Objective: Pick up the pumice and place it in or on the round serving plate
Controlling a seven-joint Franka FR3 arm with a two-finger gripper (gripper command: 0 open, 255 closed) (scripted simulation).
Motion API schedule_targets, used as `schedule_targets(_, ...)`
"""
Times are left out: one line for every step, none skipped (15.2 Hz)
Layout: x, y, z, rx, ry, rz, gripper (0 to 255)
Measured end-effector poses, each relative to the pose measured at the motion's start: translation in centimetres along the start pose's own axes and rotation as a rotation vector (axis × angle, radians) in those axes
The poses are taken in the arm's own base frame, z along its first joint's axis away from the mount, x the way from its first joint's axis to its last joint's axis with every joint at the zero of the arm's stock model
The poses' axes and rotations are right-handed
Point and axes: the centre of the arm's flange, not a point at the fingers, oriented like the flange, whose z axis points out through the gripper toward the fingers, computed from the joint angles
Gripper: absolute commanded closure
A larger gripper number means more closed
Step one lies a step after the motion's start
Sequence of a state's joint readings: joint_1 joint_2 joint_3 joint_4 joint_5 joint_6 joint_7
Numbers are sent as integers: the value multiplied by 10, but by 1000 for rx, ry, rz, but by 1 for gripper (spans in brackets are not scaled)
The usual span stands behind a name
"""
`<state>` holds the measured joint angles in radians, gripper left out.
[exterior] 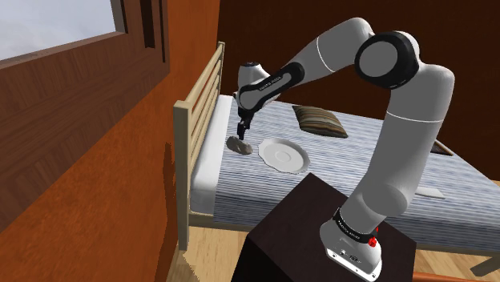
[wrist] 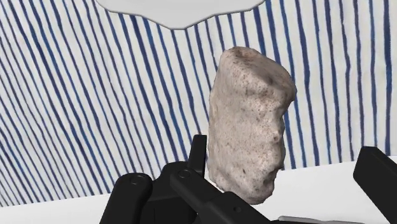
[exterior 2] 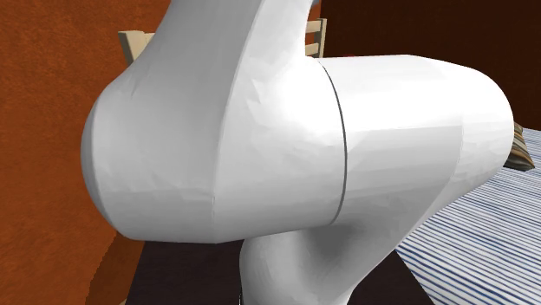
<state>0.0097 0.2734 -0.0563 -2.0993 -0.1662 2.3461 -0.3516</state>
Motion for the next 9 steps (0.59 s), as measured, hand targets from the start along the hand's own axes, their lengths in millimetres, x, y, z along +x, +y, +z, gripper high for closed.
schedule_targets(5, 1, 6, -2, 1, -5, 0)
schedule_targets(7, 2, 11, -3, 1, -8, 0)
schedule_targets(9, 2, 17, -4, 2, -9, 0)
schedule_targets(10, 2, 21, -4, 2, -10, 0)
schedule_targets(10, 2, 26, -5, 2, -10, 0)
schedule_targets(11, 2, 32, -5, 2, -11, 0)
schedule_targets(10, 2, 37, -5, 2, -11, 0)
schedule_targets(10, 3, 43, -5, 2, -11, 0)
schedule_targets(9, 3, 47, -5, 2, -11, 0)
